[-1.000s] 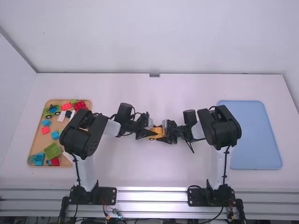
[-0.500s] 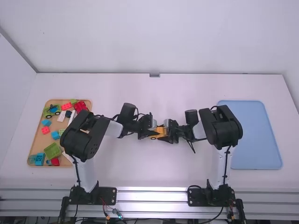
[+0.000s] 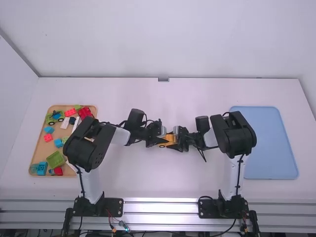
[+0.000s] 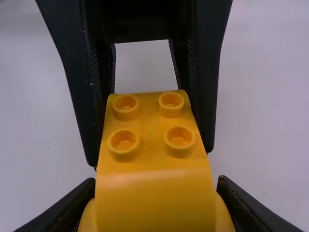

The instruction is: Assemble lego blocks to make yellow taxi

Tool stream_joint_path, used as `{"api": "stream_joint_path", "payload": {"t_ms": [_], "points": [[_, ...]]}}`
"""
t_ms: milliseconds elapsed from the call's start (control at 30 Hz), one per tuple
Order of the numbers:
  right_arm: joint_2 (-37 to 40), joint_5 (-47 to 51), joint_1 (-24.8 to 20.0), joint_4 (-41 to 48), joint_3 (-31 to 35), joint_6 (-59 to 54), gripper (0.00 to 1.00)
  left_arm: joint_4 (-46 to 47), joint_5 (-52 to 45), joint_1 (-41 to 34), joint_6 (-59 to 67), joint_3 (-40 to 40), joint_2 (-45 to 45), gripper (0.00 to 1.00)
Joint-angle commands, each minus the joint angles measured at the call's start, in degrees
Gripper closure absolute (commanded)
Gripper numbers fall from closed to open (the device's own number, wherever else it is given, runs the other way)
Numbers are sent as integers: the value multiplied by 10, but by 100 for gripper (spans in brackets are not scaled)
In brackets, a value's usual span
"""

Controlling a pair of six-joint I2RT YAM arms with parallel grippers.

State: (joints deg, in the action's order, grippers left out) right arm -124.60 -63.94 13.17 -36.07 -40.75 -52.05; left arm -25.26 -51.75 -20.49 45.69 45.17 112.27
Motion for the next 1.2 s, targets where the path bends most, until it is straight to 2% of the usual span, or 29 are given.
{"api": "stream_joint_path", "payload": {"t_ms": [0,167,400,533,1167], "points": [[-7,23,19,5,3,8,46,17,73,-38,2,-14,37,87],[-7,23,18,5,3,8,46,23,28,-20,2,-4,37,78],[-7,23,19,5,3,8,46,23,-27,16,2,-2,37,73],[-7,23,18,5,3,8,46,23,-59,34,2,-2,37,64],[-7,23,18,5,3,8,46,28,-56,38,2,-2,6,56]]}}
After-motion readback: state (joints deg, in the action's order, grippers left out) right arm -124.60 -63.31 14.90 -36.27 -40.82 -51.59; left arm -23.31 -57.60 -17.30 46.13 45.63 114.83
